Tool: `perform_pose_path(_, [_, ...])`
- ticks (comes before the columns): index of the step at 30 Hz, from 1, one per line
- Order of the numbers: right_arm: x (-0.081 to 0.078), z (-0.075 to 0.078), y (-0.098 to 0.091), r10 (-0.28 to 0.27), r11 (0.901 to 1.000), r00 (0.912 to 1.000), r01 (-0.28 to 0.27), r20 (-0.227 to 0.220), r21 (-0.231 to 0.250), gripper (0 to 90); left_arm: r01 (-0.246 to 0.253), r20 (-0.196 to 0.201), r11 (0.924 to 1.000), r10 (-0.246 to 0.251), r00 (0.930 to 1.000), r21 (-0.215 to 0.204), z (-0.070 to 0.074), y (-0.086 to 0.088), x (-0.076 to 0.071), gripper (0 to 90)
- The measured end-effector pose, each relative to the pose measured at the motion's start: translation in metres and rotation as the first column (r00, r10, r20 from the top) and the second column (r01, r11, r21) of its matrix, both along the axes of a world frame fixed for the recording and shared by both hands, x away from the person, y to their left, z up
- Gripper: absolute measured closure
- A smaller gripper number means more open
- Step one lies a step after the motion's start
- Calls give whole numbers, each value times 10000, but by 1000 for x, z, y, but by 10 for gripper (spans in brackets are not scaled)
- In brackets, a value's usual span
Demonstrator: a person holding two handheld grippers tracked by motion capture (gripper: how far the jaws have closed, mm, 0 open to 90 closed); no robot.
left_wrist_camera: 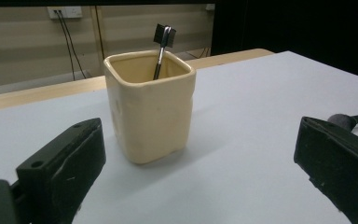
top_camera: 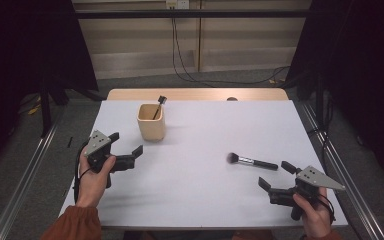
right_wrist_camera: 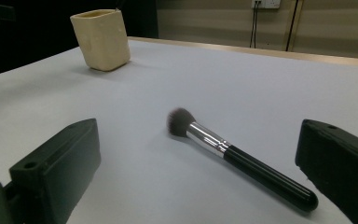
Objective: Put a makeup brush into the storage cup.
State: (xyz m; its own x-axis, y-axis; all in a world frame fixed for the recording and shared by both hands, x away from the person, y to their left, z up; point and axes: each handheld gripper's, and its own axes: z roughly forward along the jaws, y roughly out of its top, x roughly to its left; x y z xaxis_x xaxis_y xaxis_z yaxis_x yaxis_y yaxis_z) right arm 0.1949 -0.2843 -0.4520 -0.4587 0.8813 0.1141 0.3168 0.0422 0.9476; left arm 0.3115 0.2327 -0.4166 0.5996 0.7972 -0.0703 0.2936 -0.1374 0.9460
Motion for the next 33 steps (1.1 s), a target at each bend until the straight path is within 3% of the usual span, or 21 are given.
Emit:
perform_pose_path(11, [-1, 0, -1, -128, 9999, 9999, 128, -34, -5, 0, -70, -36, 10000, 70, 10000, -63, -4, 12, -22, 22])
perform_pose_path(15, [-1, 0, -2, -142, 9999, 9999, 142, -23, -8, 0, -280, -116, 9991, 277, 9995, -305, -6, 17, -31, 22])
perform_pose_path(20, [-2, 0, -3, -176, 9998, 9998, 176, -45, 53, 0, -267, -130, 9991, 263, 9996, -323, -5, 18, -44, 21])
perform_pose_path(22, [-2, 0, -3, -192, 9998, 9998, 193, -53, 47, 0, -250, -80, 9997, 249, 9997, -71, -6, 17, -50, 21])
perform_pose_path(25, [-2, -1, -3, -165, 9999, 9999, 165, -50, -9, 0, -376, -288, 9991, 370, 9989, -213, -6, 17, -59, 21])
perform_pose_path(33, [-2, 0, -3, -236, 9997, 9997, 236, -57, 16, 0, -335, -131, 9992, 332, 9994, -205, -12, 26, -74, 21])
